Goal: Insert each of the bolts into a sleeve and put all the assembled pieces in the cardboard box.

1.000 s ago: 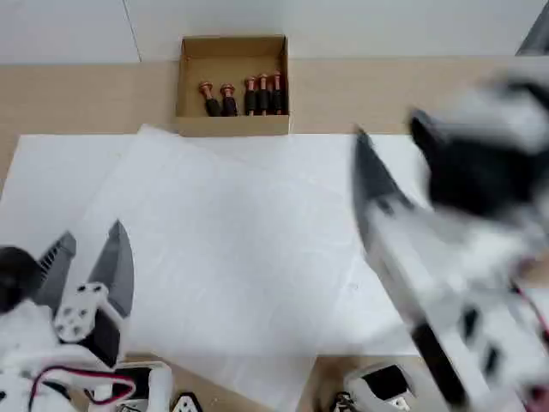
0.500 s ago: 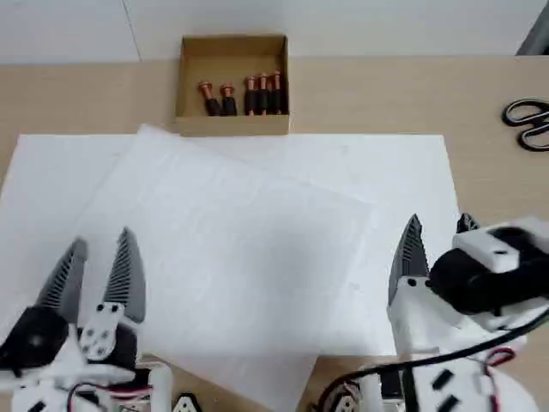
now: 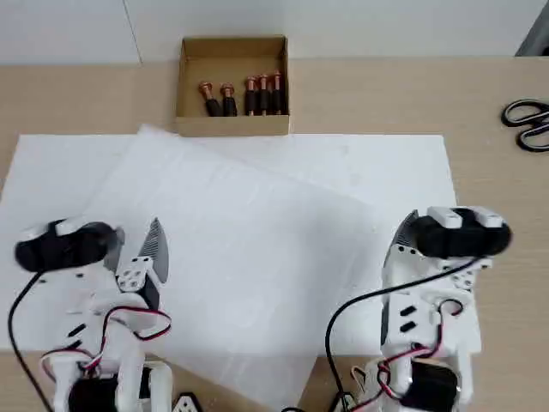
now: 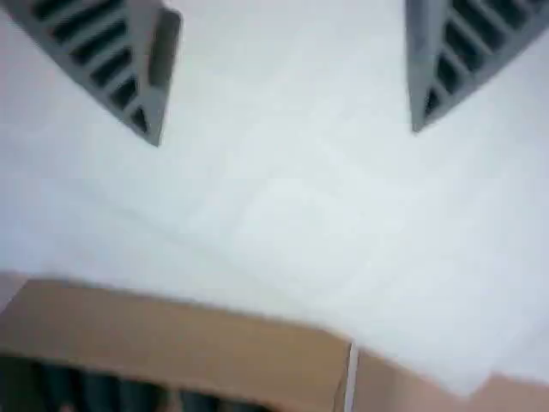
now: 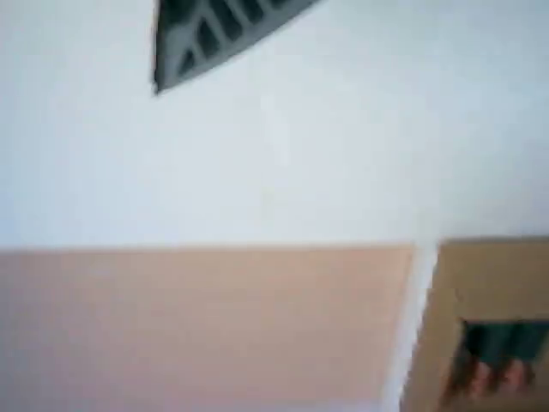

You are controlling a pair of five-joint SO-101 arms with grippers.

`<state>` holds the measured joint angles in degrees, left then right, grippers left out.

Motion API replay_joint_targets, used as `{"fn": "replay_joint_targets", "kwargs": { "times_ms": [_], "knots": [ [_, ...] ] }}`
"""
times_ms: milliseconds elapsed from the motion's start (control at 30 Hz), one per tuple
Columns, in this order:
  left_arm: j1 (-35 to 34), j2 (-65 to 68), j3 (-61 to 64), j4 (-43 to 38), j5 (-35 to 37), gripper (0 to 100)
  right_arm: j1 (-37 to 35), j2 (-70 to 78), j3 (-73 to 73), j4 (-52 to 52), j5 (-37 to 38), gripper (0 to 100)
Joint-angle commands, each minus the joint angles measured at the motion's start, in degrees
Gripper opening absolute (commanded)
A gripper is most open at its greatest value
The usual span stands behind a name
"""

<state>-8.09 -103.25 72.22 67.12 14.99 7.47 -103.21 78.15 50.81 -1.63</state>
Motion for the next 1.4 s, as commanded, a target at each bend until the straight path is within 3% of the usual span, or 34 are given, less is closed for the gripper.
{"fn": "replay_joint_targets", "kwargs": {
  "times_ms": [0, 567, 1367],
  "knots": [
    [-0.09, 0.00, 3.12, -2.02, -0.53, 18, 0.92, -0.66, 4.22, -2.42, 0.79, 18.8],
    [-0.18, 0.00, 19.56, -2.02, -0.62, 18, 1.10, -0.66, 18.29, -1.98, 0.53, 18.8],
    [-0.18, 0.00, 19.82, -2.11, -0.53, 18, 0.75, -0.66, 18.29, 2.42, 0.44, 18.8]
  ]
}}
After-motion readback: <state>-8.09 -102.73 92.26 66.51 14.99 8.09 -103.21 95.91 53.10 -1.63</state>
